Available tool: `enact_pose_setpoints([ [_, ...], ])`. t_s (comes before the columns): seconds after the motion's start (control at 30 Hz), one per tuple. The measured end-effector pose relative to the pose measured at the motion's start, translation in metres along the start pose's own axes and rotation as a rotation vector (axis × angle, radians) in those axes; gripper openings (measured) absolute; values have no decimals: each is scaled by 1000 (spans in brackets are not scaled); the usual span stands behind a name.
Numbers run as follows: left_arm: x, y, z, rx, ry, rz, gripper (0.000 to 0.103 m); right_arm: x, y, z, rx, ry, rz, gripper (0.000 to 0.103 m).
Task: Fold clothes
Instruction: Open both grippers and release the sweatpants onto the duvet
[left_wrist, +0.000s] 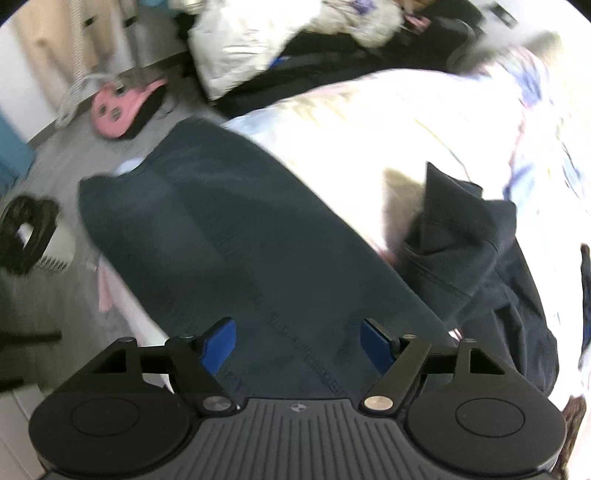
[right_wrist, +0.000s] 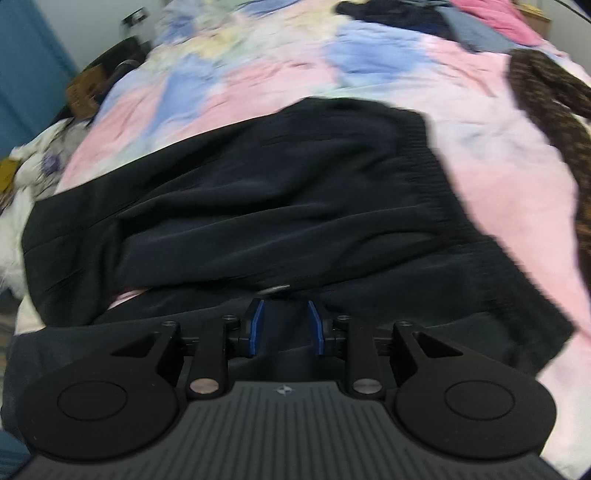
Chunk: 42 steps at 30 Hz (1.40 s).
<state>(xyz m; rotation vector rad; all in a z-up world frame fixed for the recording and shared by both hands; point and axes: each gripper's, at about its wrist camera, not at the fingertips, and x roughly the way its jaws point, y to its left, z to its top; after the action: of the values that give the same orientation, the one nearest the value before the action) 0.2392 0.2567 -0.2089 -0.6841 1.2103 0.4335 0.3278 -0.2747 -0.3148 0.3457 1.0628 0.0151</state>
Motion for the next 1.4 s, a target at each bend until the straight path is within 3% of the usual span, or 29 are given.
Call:
enact_pose_setpoints([
  [0.17,12,5,29,113,23,3,77,11,75,-1,-65,31,16,30],
  [0.37,33,22,68,176,69,-8,77,24,152,3,-110,49,24,37],
  [0.57,55,41,101,193,114,-23,77,46,223,9,-187,76,44,61],
  [0.63,59,45,112,197,121,-28,77,53,245,13,-207,83,55,64],
  [0.8,65,48,128,213,132,-33,78,71,288,17,-247,98,54,88],
  [0.83,65,49,130,216,133,-33,78,76,295,17,-253,106,54,88],
  [0.97,67,47,136,224,133,-19,80,99,318,19,-273,140,43,88],
  [1.03,67,45,138,229,129,-13,81,108,327,21,-275,144,31,84],
  [1.1,67,43,140,235,125,-7,82,118,336,23,-291,149,12,70],
  [1.23,66,37,141,249,112,10,83,136,347,27,-302,153,-31,64],
  [1.4,57,32,136,241,93,24,84,143,346,32,-272,139,-19,31],
])
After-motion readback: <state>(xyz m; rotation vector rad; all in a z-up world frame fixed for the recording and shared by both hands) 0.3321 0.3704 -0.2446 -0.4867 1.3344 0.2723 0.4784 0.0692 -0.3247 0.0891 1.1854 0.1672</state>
